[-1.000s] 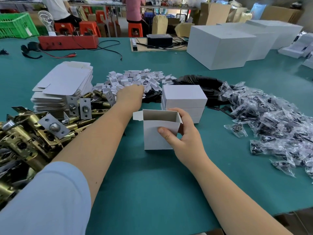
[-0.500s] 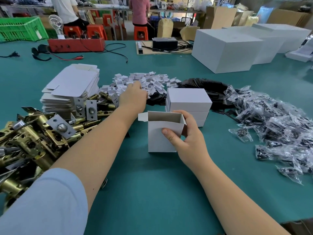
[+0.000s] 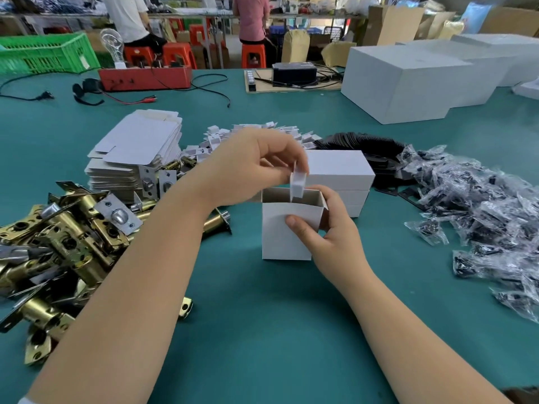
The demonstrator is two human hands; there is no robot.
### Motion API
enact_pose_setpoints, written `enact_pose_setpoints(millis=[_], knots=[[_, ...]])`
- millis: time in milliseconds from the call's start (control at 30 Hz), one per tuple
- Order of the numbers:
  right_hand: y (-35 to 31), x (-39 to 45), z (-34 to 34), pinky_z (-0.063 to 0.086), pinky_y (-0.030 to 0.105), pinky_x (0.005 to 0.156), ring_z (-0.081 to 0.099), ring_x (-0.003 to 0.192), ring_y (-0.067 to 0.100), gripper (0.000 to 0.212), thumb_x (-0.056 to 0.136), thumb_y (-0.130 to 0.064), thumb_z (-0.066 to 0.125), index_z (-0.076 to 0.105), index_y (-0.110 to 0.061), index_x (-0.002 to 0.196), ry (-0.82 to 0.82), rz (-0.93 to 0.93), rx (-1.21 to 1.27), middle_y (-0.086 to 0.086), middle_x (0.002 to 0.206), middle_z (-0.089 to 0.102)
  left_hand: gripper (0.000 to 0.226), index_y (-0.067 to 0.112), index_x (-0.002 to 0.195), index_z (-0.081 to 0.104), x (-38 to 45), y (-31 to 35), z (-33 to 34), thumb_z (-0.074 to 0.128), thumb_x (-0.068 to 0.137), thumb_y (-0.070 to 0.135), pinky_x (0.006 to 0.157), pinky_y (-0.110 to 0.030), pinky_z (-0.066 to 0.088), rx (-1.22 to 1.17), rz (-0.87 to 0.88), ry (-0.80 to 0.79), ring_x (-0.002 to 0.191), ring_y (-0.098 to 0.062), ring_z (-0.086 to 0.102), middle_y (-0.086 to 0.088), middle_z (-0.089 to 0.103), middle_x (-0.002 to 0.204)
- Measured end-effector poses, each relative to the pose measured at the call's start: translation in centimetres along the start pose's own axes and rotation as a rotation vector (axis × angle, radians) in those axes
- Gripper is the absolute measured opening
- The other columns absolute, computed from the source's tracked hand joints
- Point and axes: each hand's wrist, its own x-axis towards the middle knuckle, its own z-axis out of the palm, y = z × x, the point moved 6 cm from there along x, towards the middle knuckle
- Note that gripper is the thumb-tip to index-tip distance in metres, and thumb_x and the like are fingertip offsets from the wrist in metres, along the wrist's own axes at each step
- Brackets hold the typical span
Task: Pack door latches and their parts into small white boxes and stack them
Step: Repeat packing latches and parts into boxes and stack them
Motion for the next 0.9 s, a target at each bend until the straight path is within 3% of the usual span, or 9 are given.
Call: enact_pose_setpoints(millis=[167,267,367,467,533,600,733,900], knots=[[0.0,0.0,0.0,0.046,0.008,0.068,0.059,0.084,-0.003,0.034,0.076,-0.045,0.066,0.046,-0.052,0.103,-0.009,-0.013,-0.003,-0.032,0.095,0.061,0.042,0.029,0.083,0.071,-0.9,-0.5,-0.2,0.061,0.08,-0.011,0.07,-0.014,0.052,-0.017,-0.002,0.082,0.075,-0.004,0.066,0.015,0.071,0.083],[-0.1,-0.1,0.0,0.045,0.008,0.068,0.06,0.083,-0.002,0.033,0.078,-0.043,0.067,0.047,-0.053,0.103,-0.008,-0.025,0.003,-0.03,0.095,0.062,0.036,0.025,0.085,0.072,-1.1,-0.3,0.4,0.062,0.08,-0.009,0.071,-0.011,0.05,-0.005,0.006,0.135,0.075,0.004,0.065,0.021,0.07,0.078],[-0.1,-0.1,0.1,0.047,0.01,0.07,0.061,0.085,0.0,0.035,0.077,-0.045,0.066,0.046,-0.06,0.101,-0.008,-0.027,0.01,-0.027,0.097,0.064,0.03,0.018,0.088,0.072,-1.2,-0.1,0.7,0.06,0.08,-0.008,0.075,-0.016,0.053,-0.004,0.02,0.23,0.076,0.004,0.065,0.017,0.071,0.081],[0.0,-0.2,0.1,0.047,0.012,0.077,0.061,0.092,0.001,0.047,0.077,-0.044,0.068,0.044,-0.048,0.118,-0.013,-0.036,0.038,-0.025,0.104,0.063,0.025,0.014,0.091,0.072,-1.3,-0.2,0.9,0.063,0.082,-0.007,0.078,-0.02,0.054,-0.039,-0.003,0.238,0.081,-0.001,0.067,0.009,0.073,0.085],[0.1,-0.3,0.1,0.046,0.012,0.079,0.06,0.094,0.001,0.051,0.078,-0.043,0.067,0.042,-0.043,0.124,-0.021,-0.034,0.048,-0.025,0.107,0.062,0.024,0.015,0.093,0.073,-1.6,0.1,1.0,0.064,0.082,-0.005,0.078,-0.014,0.051,-0.015,0.004,0.247,0.081,0.002,0.066,0.006,0.073,0.085],[0.1,-0.4,0.1,0.045,0.009,0.074,0.059,0.089,-0.002,0.045,0.079,-0.042,0.065,0.042,-0.051,0.117,-0.025,-0.034,0.039,-0.029,0.102,0.061,0.026,0.017,0.097,0.074,-2.2,0.7,1.4,0.065,0.083,-0.003,0.077,-0.008,0.044,0.095,0.047,0.271,0.08,0.002,0.062,0.005,0.071,0.084],[-0.2,-0.5,0.1,0.038,0.001,0.065,0.053,0.073,-0.011,0.038,0.086,-0.032,0.066,0.041,-0.054,0.106,-0.027,-0.064,-0.021,-0.042,0.078,0.054,0.027,0.019,0.098,0.075,-3.2,1.8,1.8,0.059,0.08,0.006,0.073,-0.016,0.041,0.229,0.119,0.295,0.078,-0.012,0.055,0.007,0.063,0.075],[0.2,-0.4,0.1,0.041,0.006,0.064,0.057,0.074,-0.001,0.038,0.082,-0.034,0.065,0.048,-0.04,0.115,-0.048,-0.031,0.022,-0.03,0.08,0.061,0.032,0.027,0.108,0.064,-3.6,0.9,3.0,0.069,0.077,0.021,0.087,-0.022,0.046,0.126,0.036,0.209,0.095,-0.007,0.057,0.019,0.061,0.096]])
